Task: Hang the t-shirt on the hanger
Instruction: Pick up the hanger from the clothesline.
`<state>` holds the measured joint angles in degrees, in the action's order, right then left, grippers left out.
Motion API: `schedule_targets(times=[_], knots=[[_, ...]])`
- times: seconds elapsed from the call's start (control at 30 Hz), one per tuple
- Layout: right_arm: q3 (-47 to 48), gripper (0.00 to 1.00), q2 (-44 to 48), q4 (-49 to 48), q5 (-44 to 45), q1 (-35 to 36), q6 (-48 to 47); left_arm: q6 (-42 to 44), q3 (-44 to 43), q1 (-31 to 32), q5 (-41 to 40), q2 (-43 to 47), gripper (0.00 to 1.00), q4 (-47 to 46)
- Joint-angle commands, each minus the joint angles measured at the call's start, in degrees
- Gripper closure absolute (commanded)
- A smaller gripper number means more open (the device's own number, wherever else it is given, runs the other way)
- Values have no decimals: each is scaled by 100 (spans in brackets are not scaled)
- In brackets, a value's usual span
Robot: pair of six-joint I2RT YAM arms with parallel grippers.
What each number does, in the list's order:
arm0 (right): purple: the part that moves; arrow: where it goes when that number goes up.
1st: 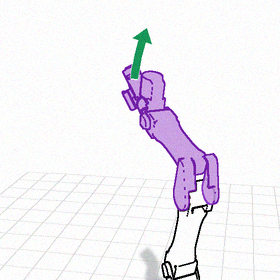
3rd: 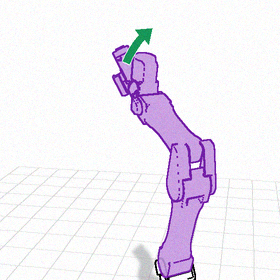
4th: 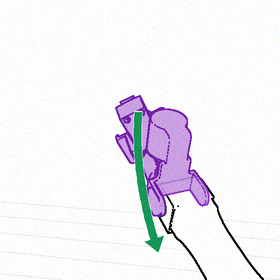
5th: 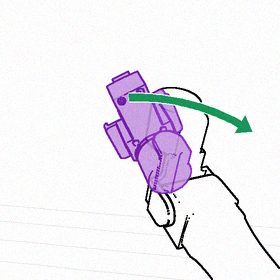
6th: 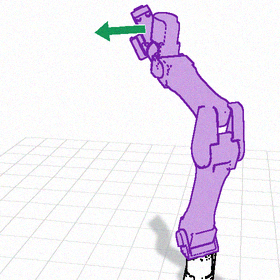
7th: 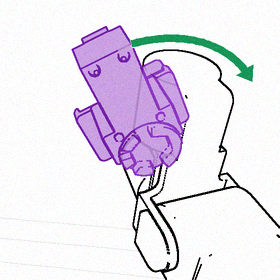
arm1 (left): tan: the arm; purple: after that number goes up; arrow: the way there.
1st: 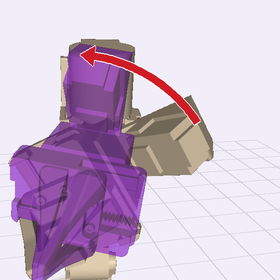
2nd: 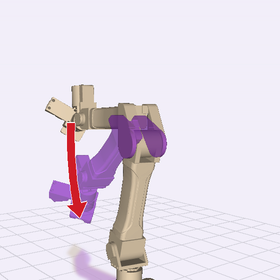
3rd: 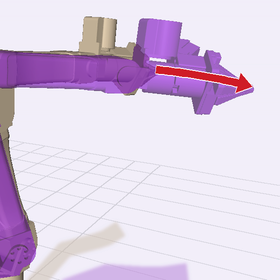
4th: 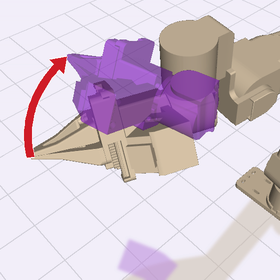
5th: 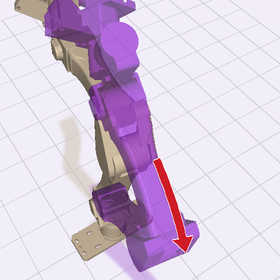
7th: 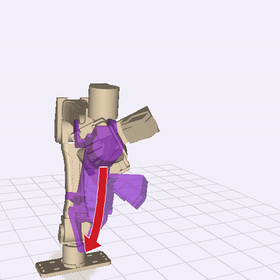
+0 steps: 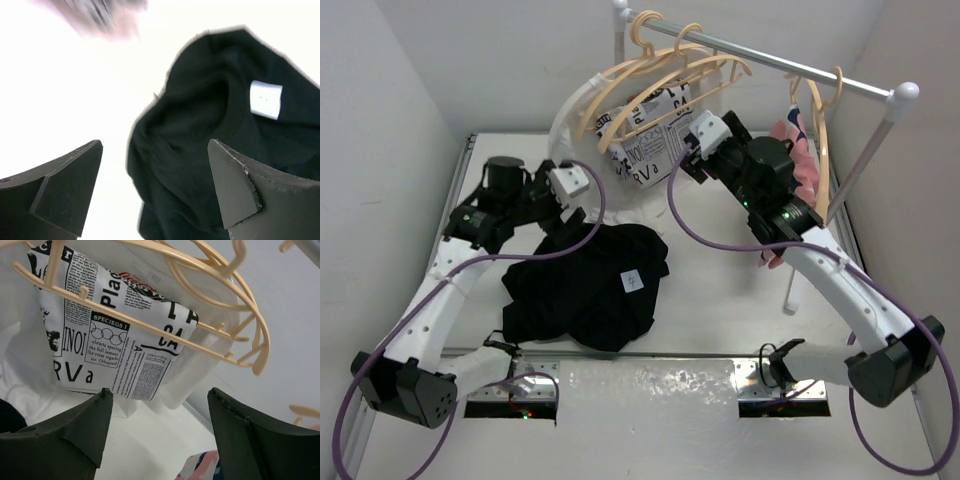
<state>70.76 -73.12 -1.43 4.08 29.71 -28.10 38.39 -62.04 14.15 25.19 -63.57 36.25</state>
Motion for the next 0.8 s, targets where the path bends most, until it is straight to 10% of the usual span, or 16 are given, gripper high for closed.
schedule_targets(times=[0.0, 0.77], knots=[[-290, 25, 517, -288, 313, -36, 963, 388, -1168, -35, 740, 179, 17, 748], [-2215, 23, 1573, 126, -109, -27, 2001, -2178, -4737, 290, 1489, -2703, 15, -1252]])
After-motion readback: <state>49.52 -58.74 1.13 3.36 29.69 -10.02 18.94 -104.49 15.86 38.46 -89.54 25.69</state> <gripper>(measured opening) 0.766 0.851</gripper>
